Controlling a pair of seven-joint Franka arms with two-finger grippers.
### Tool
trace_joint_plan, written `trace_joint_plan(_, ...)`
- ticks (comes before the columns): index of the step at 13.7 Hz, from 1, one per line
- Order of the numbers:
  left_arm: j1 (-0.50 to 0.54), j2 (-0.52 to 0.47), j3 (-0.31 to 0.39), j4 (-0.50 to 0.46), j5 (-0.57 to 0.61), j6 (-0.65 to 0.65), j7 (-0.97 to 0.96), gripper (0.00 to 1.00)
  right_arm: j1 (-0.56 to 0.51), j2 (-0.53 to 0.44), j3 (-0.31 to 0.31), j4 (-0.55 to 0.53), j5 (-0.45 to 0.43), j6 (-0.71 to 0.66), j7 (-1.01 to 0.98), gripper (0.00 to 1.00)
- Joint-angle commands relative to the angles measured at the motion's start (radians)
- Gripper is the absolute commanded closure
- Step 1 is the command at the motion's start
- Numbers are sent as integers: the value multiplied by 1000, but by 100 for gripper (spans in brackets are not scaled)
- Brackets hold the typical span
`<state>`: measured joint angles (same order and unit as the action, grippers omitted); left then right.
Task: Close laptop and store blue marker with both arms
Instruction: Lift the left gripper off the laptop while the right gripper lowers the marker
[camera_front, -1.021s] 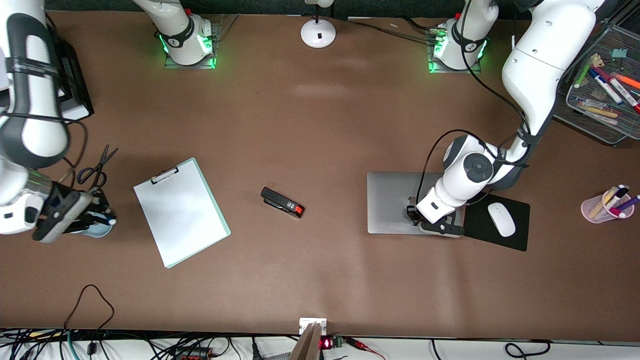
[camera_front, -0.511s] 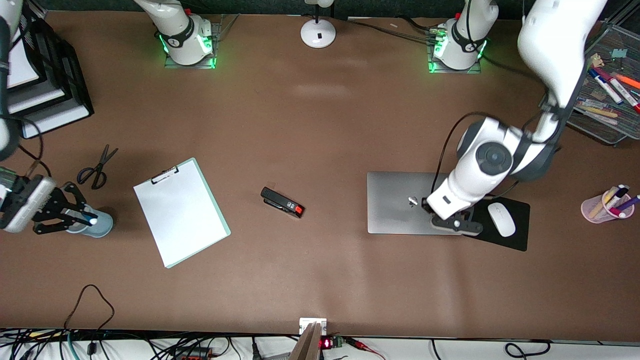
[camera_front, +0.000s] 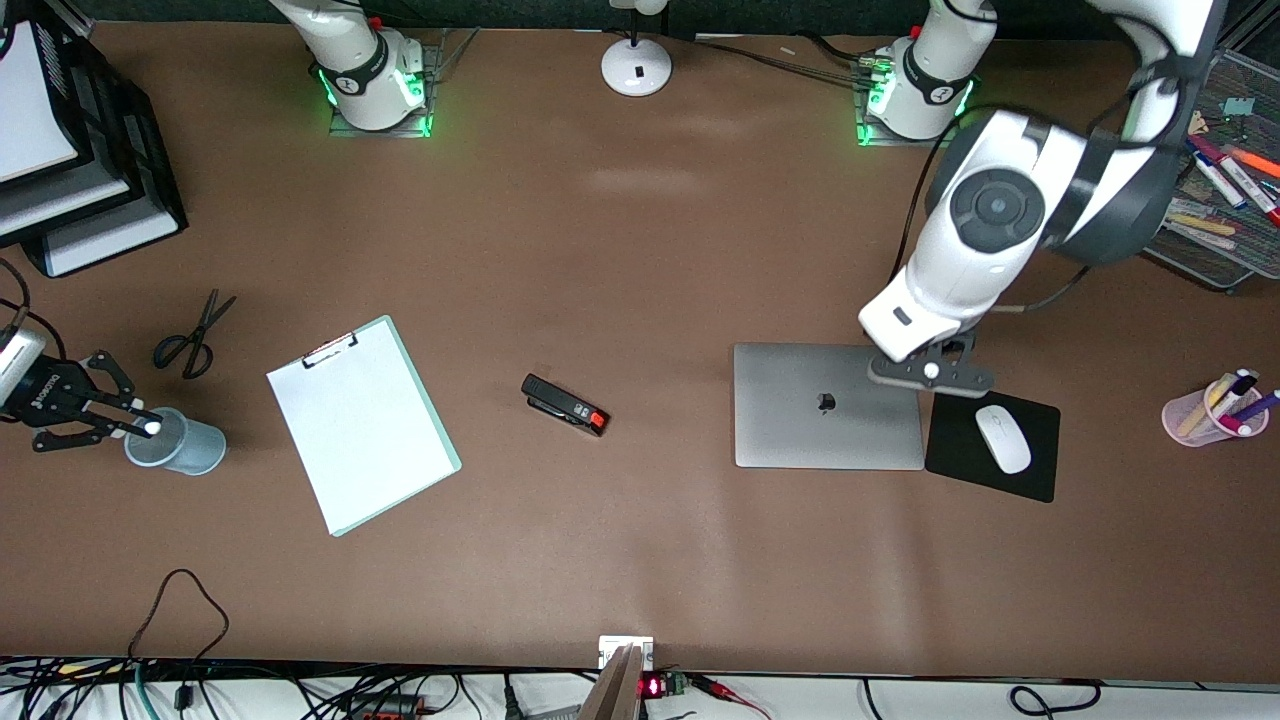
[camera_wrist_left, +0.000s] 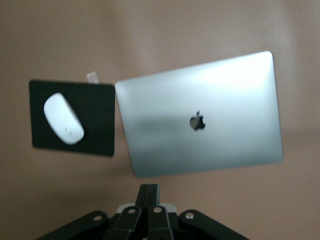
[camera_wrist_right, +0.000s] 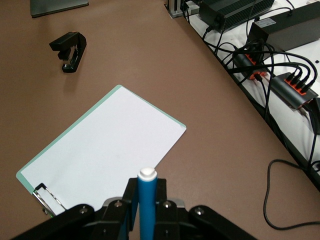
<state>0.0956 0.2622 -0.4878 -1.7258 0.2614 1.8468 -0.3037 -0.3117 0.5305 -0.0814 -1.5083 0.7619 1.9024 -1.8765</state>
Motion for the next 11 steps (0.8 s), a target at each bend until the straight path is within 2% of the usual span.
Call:
trace_joint_plan(1,7,-12,-5,115,-37,-170,79,94,-35,32,12,22,51,-19,-46,100)
trace_joint_plan(2,7,-14,-5,144,-57,-222,95,92,-43,43,12,42,66,-19,-55,100)
trace_joint_plan(3,13,-14,-5,175,-74,-276,112,86,-47,60,14,57,76,-20,-56,100)
trace_joint_plan(4,25,-14,-6,211,-83,-314,153,56,-53,78,14,75,88,-19,-58,100)
trace_joint_plan(5,30,-14,-5,242,-94,-327,190,16,-59,100,17,92,99,-19,-65,100)
trace_joint_plan(6,39,-17,-2,253,-99,-328,207,0,-61,120,17,109,123,-19,-81,100)
trace_joint_plan(9,91,-26,-2,290,-172,-337,221,0,-70,149,14,132,148,-19,-95,100)
trace_joint_plan(11,96,-28,-2,305,-172,-345,221,0,-76,167,15,134,151,-17,-111,100)
